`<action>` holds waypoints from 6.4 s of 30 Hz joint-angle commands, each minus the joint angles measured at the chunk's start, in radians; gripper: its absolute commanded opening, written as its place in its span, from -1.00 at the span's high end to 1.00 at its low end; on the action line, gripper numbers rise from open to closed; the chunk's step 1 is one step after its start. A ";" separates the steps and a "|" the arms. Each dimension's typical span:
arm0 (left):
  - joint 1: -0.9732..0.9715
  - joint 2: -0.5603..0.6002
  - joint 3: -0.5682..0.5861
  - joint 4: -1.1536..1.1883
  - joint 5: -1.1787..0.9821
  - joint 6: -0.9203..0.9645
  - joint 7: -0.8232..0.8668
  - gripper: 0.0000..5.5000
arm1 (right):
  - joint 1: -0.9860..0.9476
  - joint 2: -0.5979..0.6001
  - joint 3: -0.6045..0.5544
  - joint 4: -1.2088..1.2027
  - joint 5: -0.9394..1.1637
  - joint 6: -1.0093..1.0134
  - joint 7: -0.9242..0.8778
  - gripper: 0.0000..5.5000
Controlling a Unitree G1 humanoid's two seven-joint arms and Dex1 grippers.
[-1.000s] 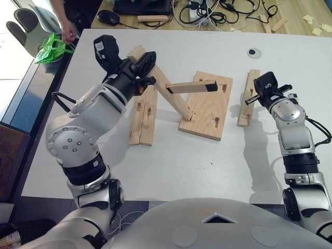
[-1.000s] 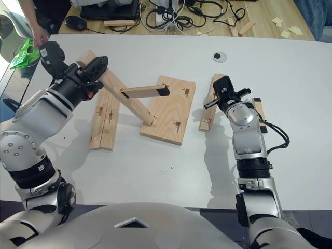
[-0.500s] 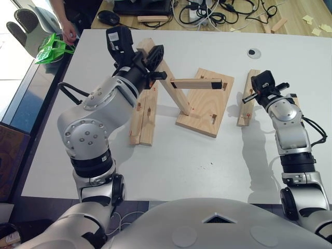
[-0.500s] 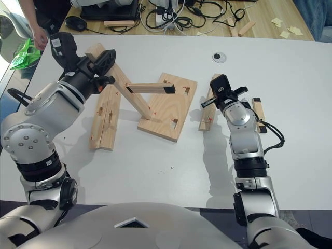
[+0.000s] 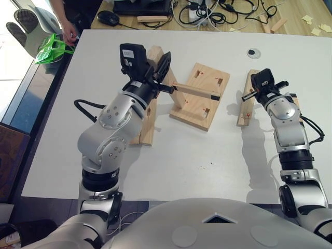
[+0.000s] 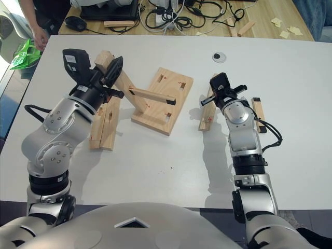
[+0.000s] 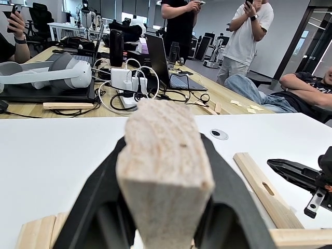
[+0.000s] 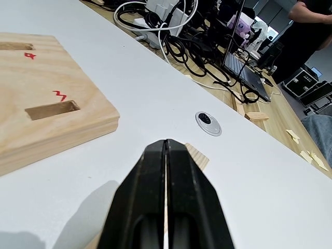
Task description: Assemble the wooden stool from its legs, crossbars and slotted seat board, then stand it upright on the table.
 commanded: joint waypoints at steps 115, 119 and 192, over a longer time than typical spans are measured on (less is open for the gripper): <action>-0.099 0.014 0.239 0.351 0.516 0.032 -0.176 0.25 | -0.422 0.134 -0.396 -0.056 0.552 0.086 -0.154 1.00; -0.234 0.062 0.290 0.420 0.496 -0.154 -0.237 0.25 | -0.466 0.138 -0.373 -0.068 0.624 0.158 -0.090 1.00; -0.545 0.134 0.164 0.713 0.686 -0.766 -0.531 0.25 | -0.637 0.238 -0.387 -0.250 1.362 0.379 -0.025 0.59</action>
